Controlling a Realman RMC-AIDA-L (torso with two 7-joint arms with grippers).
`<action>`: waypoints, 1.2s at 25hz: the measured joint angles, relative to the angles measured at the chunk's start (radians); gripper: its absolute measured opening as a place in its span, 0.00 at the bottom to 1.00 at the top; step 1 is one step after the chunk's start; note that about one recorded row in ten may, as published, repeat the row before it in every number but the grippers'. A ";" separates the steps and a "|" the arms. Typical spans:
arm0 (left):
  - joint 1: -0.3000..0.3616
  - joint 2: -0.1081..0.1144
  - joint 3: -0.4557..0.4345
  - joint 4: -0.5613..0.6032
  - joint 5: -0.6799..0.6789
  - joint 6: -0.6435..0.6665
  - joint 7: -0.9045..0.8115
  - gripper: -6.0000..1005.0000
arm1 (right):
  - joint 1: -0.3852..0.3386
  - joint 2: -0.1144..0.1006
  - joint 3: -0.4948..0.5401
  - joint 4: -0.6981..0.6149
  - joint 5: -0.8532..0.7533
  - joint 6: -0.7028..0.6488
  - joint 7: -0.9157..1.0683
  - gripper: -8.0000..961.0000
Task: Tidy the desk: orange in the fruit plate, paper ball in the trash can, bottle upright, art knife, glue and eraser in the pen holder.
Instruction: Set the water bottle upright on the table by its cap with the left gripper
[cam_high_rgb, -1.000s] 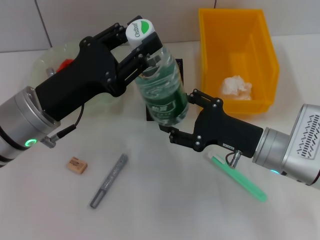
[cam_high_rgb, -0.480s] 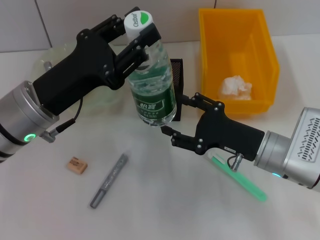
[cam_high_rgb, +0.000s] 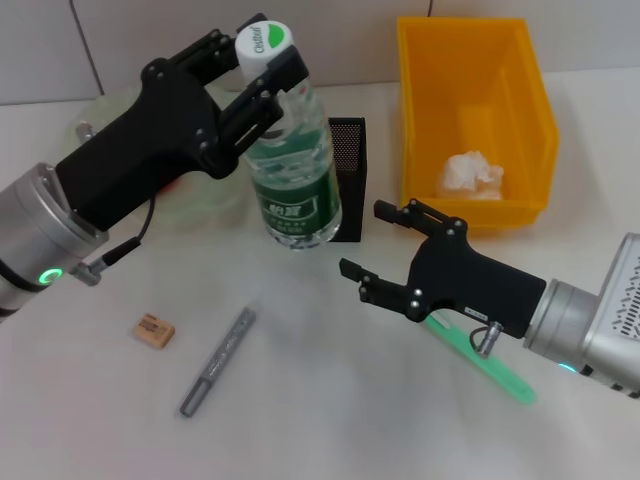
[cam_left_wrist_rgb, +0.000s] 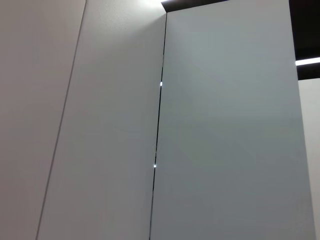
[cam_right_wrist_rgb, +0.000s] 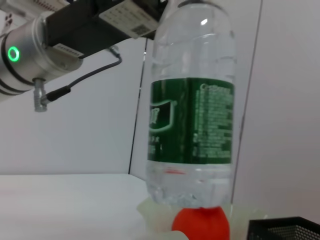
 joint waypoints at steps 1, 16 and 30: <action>0.002 0.001 -0.003 0.000 0.000 -0.001 0.004 0.48 | 0.000 0.000 0.000 0.000 0.000 0.000 0.000 0.80; 0.030 0.006 -0.033 -0.006 0.008 -0.009 0.018 0.48 | -0.129 -0.010 0.138 -0.080 0.008 -0.109 0.009 0.80; 0.074 0.009 -0.034 -0.012 0.009 -0.077 0.082 0.49 | -0.179 -0.015 0.211 -0.148 0.006 -0.103 0.114 0.80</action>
